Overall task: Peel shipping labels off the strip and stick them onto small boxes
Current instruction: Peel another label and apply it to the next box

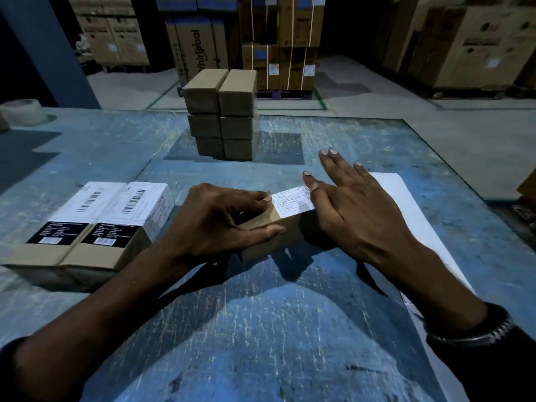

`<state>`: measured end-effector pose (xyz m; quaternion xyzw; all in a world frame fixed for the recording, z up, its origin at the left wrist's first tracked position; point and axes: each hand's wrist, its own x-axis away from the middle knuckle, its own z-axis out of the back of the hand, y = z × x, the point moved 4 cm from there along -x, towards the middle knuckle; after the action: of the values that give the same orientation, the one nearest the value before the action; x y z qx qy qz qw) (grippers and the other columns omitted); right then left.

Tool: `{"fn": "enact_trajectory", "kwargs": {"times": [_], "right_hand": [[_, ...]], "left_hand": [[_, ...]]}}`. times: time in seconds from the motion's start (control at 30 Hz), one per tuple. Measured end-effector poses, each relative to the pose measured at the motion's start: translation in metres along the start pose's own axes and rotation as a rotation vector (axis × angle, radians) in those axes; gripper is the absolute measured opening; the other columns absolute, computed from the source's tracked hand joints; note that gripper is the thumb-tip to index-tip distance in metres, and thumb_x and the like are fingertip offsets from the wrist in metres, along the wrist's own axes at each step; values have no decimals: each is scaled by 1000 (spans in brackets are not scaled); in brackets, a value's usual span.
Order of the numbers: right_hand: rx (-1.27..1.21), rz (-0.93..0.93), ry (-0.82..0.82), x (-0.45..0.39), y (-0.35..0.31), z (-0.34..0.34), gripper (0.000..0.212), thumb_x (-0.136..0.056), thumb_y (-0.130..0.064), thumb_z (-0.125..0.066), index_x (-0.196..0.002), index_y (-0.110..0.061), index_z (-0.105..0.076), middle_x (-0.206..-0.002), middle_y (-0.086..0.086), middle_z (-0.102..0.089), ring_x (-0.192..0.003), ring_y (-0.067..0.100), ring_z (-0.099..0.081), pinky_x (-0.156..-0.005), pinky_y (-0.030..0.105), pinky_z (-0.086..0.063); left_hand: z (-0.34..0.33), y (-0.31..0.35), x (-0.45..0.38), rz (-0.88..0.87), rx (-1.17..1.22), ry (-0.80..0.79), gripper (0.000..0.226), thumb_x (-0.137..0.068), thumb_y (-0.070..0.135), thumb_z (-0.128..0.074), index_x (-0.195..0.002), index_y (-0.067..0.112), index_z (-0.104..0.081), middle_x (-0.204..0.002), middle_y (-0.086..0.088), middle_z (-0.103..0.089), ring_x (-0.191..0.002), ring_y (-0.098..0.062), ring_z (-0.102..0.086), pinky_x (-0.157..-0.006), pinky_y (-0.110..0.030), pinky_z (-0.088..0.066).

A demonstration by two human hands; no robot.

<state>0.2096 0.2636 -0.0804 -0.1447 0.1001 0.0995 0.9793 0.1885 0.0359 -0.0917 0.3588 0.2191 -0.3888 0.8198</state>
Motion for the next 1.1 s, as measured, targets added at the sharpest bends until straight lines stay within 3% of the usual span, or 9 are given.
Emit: {"fn": "enact_trajectory", "kwargs": {"times": [0.1, 0.17, 0.27, 0.37, 0.47, 0.57, 0.7, 0.9, 1.1], "right_hand": [[-1, 131, 5, 8, -17, -8, 64, -105, -54, -9, -166, -45, -27, -180, -7, 1, -163, 2, 12, -134, 39, 6], [20, 170, -23, 12, -20, -15, 64, -106, -56, -7, -166, -47, -27, -180, -9, 0, -162, 1, 16, -134, 44, 7], [66, 101, 11, 8, -14, -15, 65, -104, -59, -3, -163, -54, -28, -180, -7, -5, -164, 6, 16, -133, 48, 9], [88, -10, 16, 1, -2, -11, 63, -104, -62, -3, -161, -58, -30, -180, -3, -3, -164, 11, 18, -131, 47, 17], [43, -79, 48, -6, 7, -6, 64, -104, -64, -7, -155, -54, -45, -180, -2, 0, -164, 11, 18, -129, 46, 18], [28, -36, 141, -3, -4, 0, 65, -106, -61, -12, -145, -45, -62, -180, -3, 0, -165, 9, 14, -132, 47, 12], [-77, 117, 70, 11, -35, -12, 75, -101, -60, -3, -152, -43, -56, -180, -6, -3, -164, 3, 12, -133, 44, 8], [8, 79, 58, 15, -28, -21, 65, -106, -61, -5, -159, -52, -41, -179, -1, -14, -165, 9, 9, -132, 50, 7], [-1, -93, 70, -2, -3, -16, 60, -108, -65, -11, -154, -53, -47, -178, 2, -19, -166, 14, 8, -133, 50, 8]], "left_hand": [[1, 0, -1, -15, -1, 4, 48, -80, 48, -87, -110, 11, -84, -120, -5, -78, -93, -3, -78, -74, -9, -57], [0, -1, 0, -33, -9, 12, 47, -80, 47, -86, -110, 11, -84, -119, -5, -78, -94, -6, -79, -74, -18, -62], [-2, -3, 1, -44, -25, 36, 45, -78, 44, -91, -109, 11, -85, -119, -4, -78, -94, -7, -79, -72, -29, -66], [-2, -5, 1, -37, -27, 35, 46, -78, 45, -91, -109, 12, -85, -121, -3, -77, -91, -6, -79, -68, -31, -65], [-2, -5, 1, -41, -31, 31, 45, -79, 47, -90, -109, 13, -85, -121, -2, -77, -93, -3, -78, -70, -29, -65], [-1, -5, 0, -30, -17, 26, 46, -79, 46, -90, -110, 13, -85, -121, -1, -78, -95, -3, -78, -73, -29, -65], [0, -5, -3, -37, 34, 17, 43, -79, 39, -92, -112, 11, -84, -123, -2, -77, -92, -2, -78, -71, -31, -65], [0, -6, -3, -54, 61, 10, 45, -78, 31, -97, -114, 10, -82, -124, -2, -76, -99, 1, -77, -75, -29, -65], [0, -8, -1, -34, 49, 31, 49, -76, 37, -97, -112, 7, -83, -122, -5, -77, -107, -9, -77, -83, -34, -66]]}}
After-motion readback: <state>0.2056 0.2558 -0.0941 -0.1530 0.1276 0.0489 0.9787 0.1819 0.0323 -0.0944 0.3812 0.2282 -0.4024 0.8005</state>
